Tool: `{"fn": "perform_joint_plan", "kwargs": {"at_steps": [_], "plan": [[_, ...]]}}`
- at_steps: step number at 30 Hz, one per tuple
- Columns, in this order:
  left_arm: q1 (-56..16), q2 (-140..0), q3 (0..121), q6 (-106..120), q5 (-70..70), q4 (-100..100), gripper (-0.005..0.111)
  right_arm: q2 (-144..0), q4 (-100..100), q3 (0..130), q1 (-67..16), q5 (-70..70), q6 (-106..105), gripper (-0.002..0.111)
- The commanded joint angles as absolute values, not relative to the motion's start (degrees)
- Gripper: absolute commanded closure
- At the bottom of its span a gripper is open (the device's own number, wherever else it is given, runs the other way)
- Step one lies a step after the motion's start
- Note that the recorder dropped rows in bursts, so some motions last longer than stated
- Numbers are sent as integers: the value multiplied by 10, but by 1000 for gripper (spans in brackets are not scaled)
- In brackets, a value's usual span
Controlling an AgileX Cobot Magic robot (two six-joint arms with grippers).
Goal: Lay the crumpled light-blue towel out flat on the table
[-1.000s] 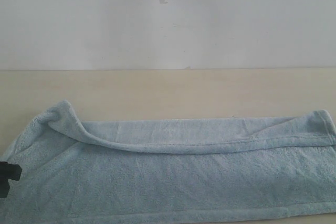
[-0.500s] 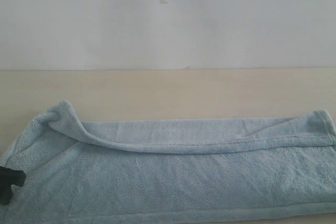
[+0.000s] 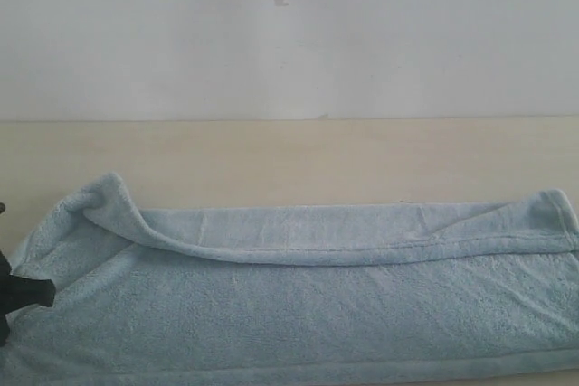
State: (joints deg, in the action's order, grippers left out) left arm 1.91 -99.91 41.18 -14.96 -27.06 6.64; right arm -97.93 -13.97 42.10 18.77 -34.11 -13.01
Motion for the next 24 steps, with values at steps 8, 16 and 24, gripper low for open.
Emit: {"fn": "perform_joint_plan", "kwargs": {"at_steps": [8, 16, 24], "plan": [[22, -784, 442, 161, -303, -256, 103, -789, -413, 424, 187, -350, -317, 108], [22, -540, 442, 177, -305, -272, 103, -568, -467, 424, 187, -371, -369, 108], [21, -519, 443, 156, -191, -215, 103, -524, -415, 425, 122, -188, -352, 108]]}}
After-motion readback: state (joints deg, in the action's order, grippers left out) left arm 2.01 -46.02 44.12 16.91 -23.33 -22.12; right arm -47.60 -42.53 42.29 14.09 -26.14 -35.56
